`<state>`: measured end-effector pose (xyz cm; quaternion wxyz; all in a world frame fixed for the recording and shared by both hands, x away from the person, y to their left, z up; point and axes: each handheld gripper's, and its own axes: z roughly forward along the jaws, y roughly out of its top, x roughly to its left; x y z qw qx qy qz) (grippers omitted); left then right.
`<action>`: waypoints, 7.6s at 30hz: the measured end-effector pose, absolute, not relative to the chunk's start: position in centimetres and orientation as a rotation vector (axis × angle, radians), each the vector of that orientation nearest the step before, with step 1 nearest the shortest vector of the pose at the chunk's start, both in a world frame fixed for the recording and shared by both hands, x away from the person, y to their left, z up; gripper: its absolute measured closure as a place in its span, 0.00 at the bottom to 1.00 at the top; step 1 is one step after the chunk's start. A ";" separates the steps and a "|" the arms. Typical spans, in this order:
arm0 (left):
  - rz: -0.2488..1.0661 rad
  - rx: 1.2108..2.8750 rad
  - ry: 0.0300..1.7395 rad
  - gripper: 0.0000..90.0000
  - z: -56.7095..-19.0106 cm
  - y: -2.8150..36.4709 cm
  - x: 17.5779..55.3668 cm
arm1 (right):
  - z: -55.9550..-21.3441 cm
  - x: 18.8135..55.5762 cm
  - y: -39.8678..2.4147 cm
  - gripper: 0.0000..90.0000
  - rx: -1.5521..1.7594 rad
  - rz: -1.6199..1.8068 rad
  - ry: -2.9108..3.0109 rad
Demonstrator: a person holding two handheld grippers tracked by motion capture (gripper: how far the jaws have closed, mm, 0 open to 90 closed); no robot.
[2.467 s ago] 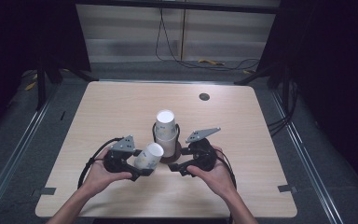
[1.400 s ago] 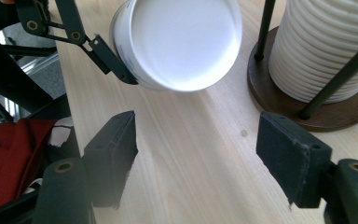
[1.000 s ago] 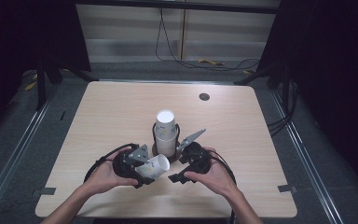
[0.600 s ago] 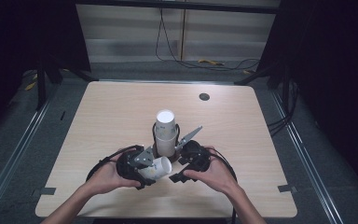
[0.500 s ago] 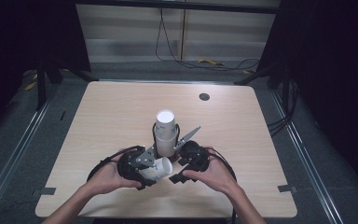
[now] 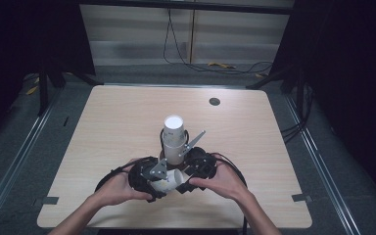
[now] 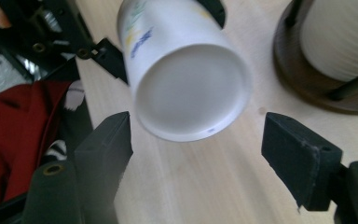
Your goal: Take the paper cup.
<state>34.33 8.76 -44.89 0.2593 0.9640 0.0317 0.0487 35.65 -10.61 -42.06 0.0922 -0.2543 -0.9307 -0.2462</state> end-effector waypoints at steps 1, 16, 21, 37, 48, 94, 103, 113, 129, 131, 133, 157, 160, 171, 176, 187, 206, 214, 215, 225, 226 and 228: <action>0.130 2.622 0.067 0.32 -44.8 8.7 34.4 | -42.1 35.7 -10.5 0.27 -0.752 -0.718 -2.769; 0.188 2.636 -0.015 0.33 -44.5 8.0 32.8 | -42.9 36.0 -9.0 0.34 -0.645 -0.581 -2.742; 0.215 2.645 -0.038 0.33 -44.4 7.8 32.6 | -42.9 36.1 -8.9 0.35 -0.638 -0.576 -2.714; 0.221 2.612 -0.025 0.31 -44.5 8.5 32.5 | -43.0 36.1 -8.7 0.41 -0.626 -0.607 -2.686; 0.226 2.523 0.019 0.25 -44.3 8.9 32.6 | -42.4 35.9 -9.5 0.41 -0.631 -0.657 -2.691; 0.056 2.089 0.385 0.18 -44.4 14.4 35.4 | -43.0 35.2 -14.6 0.41 -0.841 -0.891 -2.653; 0.045 2.000 0.427 0.18 -44.9 15.0 35.4 | -42.8 35.1 -14.8 0.41 -0.824 -1.012 -2.660; -0.002 1.963 0.453 0.18 -45.0 15.1 35.3 | -42.7 35.2 -15.1 0.41 -0.819 -1.126 -2.636; -0.061 1.878 0.400 0.17 -43.8 15.8 35.1 | -41.8 34.4 -14.7 0.41 -0.684 -1.362 -2.605; -0.068 1.877 0.392 0.17 -43.8 15.8 35.1 | -41.7 34.3 -14.9 0.41 -0.679 -1.409 -2.600; -0.064 1.880 0.388 0.17 -43.7 15.8 35.1 | -41.5 34.2 -14.9 0.41 -0.663 -1.448 -2.591; -0.104 1.820 0.329 0.17 -43.0 14.4 35.2 | -41.9 33.7 -13.7 0.42 -0.573 -1.498 -2.543; -0.107 1.828 0.317 0.20 -43.1 14.1 35.2 | -41.9 33.8 -13.6 0.42 -0.573 -1.496 -2.545; -0.148 1.824 0.294 0.19 -43.5 13.7 35.4 | -42.2 33.9 -13.3 0.41 -0.564 -1.456 -2.527; -0.133 1.841 0.264 0.21 -43.4 13.8 35.4 | -42.4 33.9 -13.4 0.41 -0.560 -1.458 -2.516; -0.138 1.836 0.261 0.25 -43.1 14.2 35.3 | -42.7 33.9 -12.7 0.39 -0.561 -1.394 -2.560; -0.064 1.831 0.318 0.28 -42.5 15.2 35.6 | -42.8 34.2 -12.9 0.21 -0.681 -1.367 -2.623; -0.035 1.854 0.357 0.28 -42.7 16.3 36.1 | -42.7 33.9 -14.2 0.17 -0.779 -1.370 -2.658; -0.035 1.854 0.357 0.28 -42.7 16.3 36.1 | -42.7 33.9 -14.2 0.17 -0.779 -1.370 -2.658; -0.007 1.879 0.408 0.28 -42.1 17.9 36.2 | -43.2 33.5 -16.3 0.16 -1.032 -1.436 -2.708; 0.003 1.888 0.417 0.28 -42.1 18.2 36.2 | -43.2 33.5 -16.5 0.16 -1.051 -1.442 -2.710; 0.017 1.896 0.427 0.28 -42.0 18.7 36.3 | -43.1 33.4 -16.9 0.16 -1.083 -1.464 -2.704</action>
